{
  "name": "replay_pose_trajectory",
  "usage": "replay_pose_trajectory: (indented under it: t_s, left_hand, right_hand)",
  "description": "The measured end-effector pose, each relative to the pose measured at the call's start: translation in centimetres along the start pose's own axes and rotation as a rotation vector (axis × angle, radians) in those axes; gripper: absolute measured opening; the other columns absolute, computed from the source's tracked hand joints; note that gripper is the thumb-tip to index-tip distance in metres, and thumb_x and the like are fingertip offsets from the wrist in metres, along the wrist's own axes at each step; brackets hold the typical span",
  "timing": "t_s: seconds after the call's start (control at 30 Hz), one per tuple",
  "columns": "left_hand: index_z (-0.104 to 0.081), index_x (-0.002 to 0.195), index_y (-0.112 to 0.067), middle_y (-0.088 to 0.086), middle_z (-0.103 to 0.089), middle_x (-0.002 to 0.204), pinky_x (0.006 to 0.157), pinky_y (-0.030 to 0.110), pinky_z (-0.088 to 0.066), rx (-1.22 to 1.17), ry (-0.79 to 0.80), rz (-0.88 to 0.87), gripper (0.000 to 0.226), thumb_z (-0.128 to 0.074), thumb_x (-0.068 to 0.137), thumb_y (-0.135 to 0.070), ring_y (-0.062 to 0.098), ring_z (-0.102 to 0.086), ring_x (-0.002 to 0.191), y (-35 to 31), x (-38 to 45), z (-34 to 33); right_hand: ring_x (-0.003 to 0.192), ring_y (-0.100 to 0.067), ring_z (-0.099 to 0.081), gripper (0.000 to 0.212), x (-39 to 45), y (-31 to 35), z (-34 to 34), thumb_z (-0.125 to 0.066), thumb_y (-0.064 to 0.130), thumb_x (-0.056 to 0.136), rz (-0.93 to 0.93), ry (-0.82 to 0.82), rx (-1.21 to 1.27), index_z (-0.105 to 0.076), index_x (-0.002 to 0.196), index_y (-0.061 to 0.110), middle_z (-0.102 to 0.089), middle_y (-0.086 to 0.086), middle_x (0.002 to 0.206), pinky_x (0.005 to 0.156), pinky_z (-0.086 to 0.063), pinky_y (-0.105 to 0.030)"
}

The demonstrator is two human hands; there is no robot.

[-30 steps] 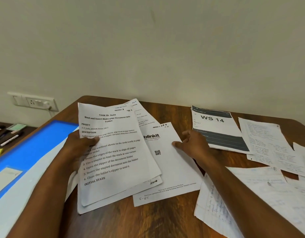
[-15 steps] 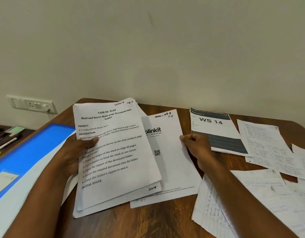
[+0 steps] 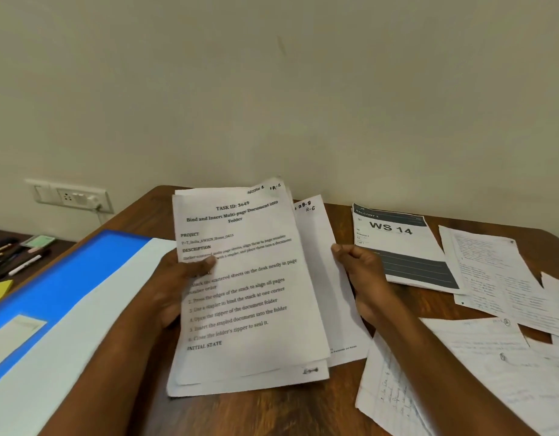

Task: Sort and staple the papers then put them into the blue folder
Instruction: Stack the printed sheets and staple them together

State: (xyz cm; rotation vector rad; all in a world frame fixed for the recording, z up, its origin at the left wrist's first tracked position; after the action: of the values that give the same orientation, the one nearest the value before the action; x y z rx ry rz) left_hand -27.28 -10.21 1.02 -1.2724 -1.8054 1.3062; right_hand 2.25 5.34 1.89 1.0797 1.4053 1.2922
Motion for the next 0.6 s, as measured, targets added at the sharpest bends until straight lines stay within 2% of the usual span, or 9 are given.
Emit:
replay_pose_trajectory:
  t_s: [0.07,0.13,0.2,0.23,0.3,0.37,0.5,0.6]
  left_hand:
    - [-0.065,0.132,-0.006,0.023,-0.073,0.124,0.099,0.060,-0.056,0.010,0.005,-0.002,0.047,-0.070,0.085,-0.003,0.046,-0.070,0.114,0.4,-0.2,-0.7]
    - [-0.063,0.135,-0.004,0.023,-0.072,0.126,0.105,0.062,-0.051,0.025,0.015,0.005,0.044,-0.067,0.091,0.000,0.047,-0.069,0.117,0.8,-0.2,-1.0]
    - [-0.063,0.135,-0.003,0.023,-0.073,0.126,0.104,0.061,-0.052,0.052,0.026,0.012,0.041,-0.065,0.094,0.001,0.046,-0.070,0.116,1.2,-0.3,-1.6]
    - [-0.063,0.135,-0.003,0.022,-0.073,0.125,0.103,0.060,-0.053,0.067,0.031,0.013,0.041,-0.064,0.095,0.002,0.045,-0.070,0.115,1.3,-0.4,-1.9]
    - [-0.063,0.134,-0.002,0.021,-0.074,0.124,0.101,0.059,-0.054,0.087,0.031,0.013,0.039,-0.064,0.095,0.003,0.045,-0.071,0.114,1.5,-0.4,-2.3]
    - [-0.064,0.132,-0.002,0.020,-0.075,0.122,0.098,0.056,-0.056,0.109,0.019,0.012,0.037,-0.064,0.095,0.004,0.044,-0.072,0.113,1.7,-0.4,-2.6]
    - [-0.065,0.129,-0.003,0.018,-0.076,0.119,0.092,0.052,-0.060,0.155,-0.020,0.005,0.037,-0.067,0.093,0.007,0.041,-0.074,0.108,1.8,-0.4,-2.7]
    - [-0.064,0.128,-0.004,0.016,-0.077,0.117,0.089,0.053,-0.061,0.184,-0.067,-0.003,0.041,-0.069,0.090,0.010,0.040,-0.076,0.105,1.2,-0.5,-2.3]
  right_hand:
    - [0.111,-0.030,-0.067,0.010,-0.3,-0.3,-0.7,-0.074,0.031,0.095,0.001,0.029,0.000,-0.080,0.090,0.024,-0.078,-0.002,0.106,0.104,-0.053,-0.045]
    - [0.104,-0.021,-0.062,0.008,-0.9,-0.4,-1.5,-0.069,0.024,0.099,0.016,0.041,0.046,-0.075,0.094,0.022,-0.075,0.003,0.099,0.094,-0.051,-0.033]
    - [0.100,-0.018,-0.063,0.008,-1.6,-0.3,-2.1,-0.064,0.019,0.102,0.018,0.057,0.102,-0.071,0.099,0.019,-0.075,0.006,0.092,0.090,-0.053,-0.030]
    - [0.100,-0.019,-0.066,0.009,-2.0,-0.4,-2.4,-0.062,0.019,0.103,0.008,0.082,0.117,-0.071,0.101,0.017,-0.078,0.005,0.093,0.092,-0.054,-0.033]
    - [0.100,-0.024,-0.071,0.013,-2.6,-0.4,-2.9,-0.059,0.020,0.105,-0.026,0.133,0.146,-0.070,0.107,0.013,-0.080,-0.004,0.103,0.094,-0.057,-0.044]
    - [0.095,-0.025,-0.072,0.015,-2.7,-0.4,-3.1,-0.055,0.017,0.106,-0.051,0.165,0.173,-0.070,0.107,0.012,-0.079,-0.012,0.109,0.091,-0.057,-0.047]
    - [0.085,-0.022,-0.073,0.017,-2.6,-0.4,-3.3,-0.052,0.014,0.106,-0.081,0.179,0.193,-0.069,0.108,0.011,-0.078,-0.012,0.104,0.078,-0.058,-0.040]
    - [0.087,-0.022,-0.072,0.021,-2.5,-0.3,-3.9,-0.050,0.014,0.107,-0.083,0.204,0.142,-0.070,0.111,0.008,-0.078,-0.012,0.106,0.080,-0.057,-0.039]
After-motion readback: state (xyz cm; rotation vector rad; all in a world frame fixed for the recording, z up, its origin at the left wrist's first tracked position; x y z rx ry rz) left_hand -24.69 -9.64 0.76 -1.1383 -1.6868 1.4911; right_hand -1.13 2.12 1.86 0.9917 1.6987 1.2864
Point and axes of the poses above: each hand's wrist, its own x-axis towards the middle knuckle, its own z-axis out of the back of the hand, y = z × x, the point moved 5 cm from there along x, towards the middle knuckle
